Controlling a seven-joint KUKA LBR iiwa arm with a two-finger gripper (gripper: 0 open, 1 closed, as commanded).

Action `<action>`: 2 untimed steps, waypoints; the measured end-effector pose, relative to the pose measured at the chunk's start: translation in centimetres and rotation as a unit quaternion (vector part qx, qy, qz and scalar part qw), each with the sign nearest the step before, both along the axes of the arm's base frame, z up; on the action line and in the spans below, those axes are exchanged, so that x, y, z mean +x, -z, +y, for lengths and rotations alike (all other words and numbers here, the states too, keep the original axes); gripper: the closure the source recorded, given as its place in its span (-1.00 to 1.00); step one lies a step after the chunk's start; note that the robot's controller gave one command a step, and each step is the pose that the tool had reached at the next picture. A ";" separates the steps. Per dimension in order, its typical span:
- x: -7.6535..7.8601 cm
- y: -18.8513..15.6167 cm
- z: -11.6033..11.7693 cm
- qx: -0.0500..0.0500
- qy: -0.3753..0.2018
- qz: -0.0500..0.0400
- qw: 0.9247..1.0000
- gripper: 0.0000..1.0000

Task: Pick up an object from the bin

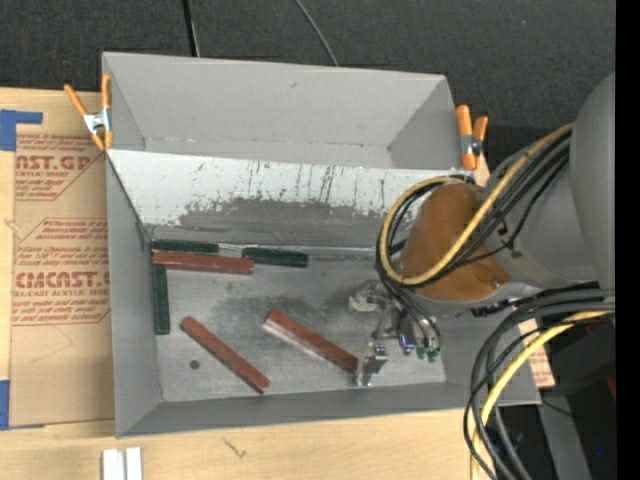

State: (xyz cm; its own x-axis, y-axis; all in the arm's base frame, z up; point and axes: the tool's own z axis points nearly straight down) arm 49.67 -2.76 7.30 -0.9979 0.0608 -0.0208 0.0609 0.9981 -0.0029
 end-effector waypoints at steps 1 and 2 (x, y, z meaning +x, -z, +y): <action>-0.5 -0.3 2.4 0.002 0.007 0.001 1.000 1.00; -0.5 -0.3 2.4 0.002 0.008 0.001 1.000 1.00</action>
Offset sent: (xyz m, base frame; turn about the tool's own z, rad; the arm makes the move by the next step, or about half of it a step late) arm 0.0000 0.0000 0.0000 0.0000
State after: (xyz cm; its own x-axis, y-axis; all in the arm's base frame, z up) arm 49.20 -0.33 7.56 -0.9970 0.0760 -0.0177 0.0760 0.9971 0.0002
